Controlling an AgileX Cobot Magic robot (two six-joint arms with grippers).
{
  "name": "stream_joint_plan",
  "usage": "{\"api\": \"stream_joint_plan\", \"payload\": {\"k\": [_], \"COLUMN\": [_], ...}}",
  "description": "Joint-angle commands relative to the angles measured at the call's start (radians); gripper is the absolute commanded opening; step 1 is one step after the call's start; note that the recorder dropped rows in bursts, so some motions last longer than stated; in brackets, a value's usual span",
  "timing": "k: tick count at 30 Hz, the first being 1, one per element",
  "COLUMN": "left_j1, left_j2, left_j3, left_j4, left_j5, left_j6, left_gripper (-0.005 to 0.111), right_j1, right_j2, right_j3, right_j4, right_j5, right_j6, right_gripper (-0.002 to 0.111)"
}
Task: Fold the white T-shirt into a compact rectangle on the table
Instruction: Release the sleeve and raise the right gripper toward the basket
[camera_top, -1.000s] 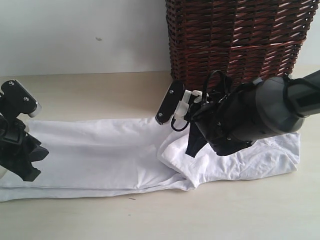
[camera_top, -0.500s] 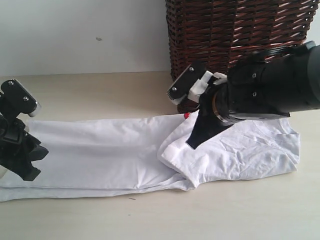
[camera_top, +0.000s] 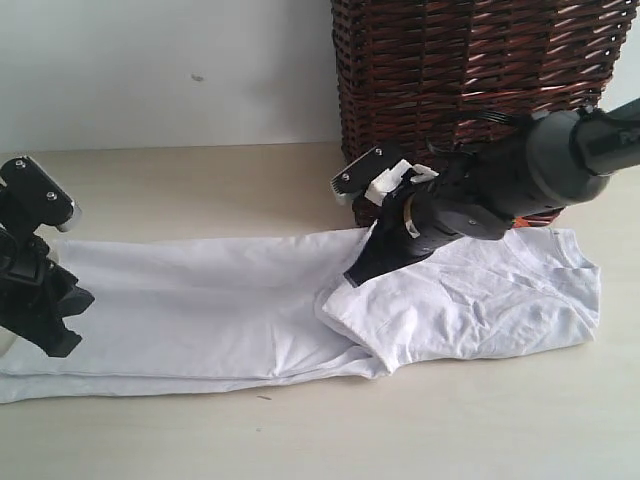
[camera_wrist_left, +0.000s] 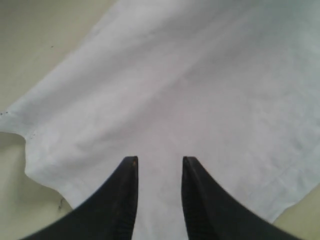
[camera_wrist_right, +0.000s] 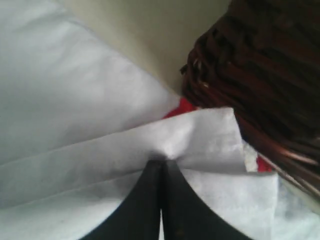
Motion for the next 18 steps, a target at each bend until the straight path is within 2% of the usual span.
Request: {"api": "stream_joint_plan", "payload": {"k": [1,4,8,11,13,17,18], "left_j1": [-0.003,-0.003,-0.003,-0.003,-0.003,-0.001,-0.001], "left_j2": [0.0,0.0,-0.003,-0.031,-0.074,-0.19,-0.226], "left_j3": [-0.005,-0.005,-0.005,-0.005,-0.005,-0.005,-0.005], "left_j4": [-0.006,-0.006,-0.006,-0.006,-0.006,-0.006,-0.006], "left_j5": [-0.005,-0.008,-0.004,-0.004,-0.006,-0.002,-0.009], "left_j6": [0.002,0.002,0.002,-0.014,-0.014,-0.089,-0.122], "left_gripper": [0.031,0.031,0.031,0.031,0.026,0.0,0.0], "right_j1": [-0.004,-0.004,-0.011,-0.04,-0.068,-0.122,-0.136], "right_j2": [0.065,0.008,-0.167,-0.247,-0.289,-0.346,-0.359], "right_j3": [-0.077,-0.069,0.006,0.043,0.058,0.083,0.094], "right_j4": [0.015,0.049,0.055,0.053,0.059,0.067,0.067], "right_j5": [0.094,0.099,0.125,0.169,0.196,0.215,0.215], "right_j6": [0.023,0.005,-0.035,-0.035,-0.033,-0.008,-0.008], "right_gripper": [0.0,0.0,0.012,0.014,0.014,0.013,0.013]}}
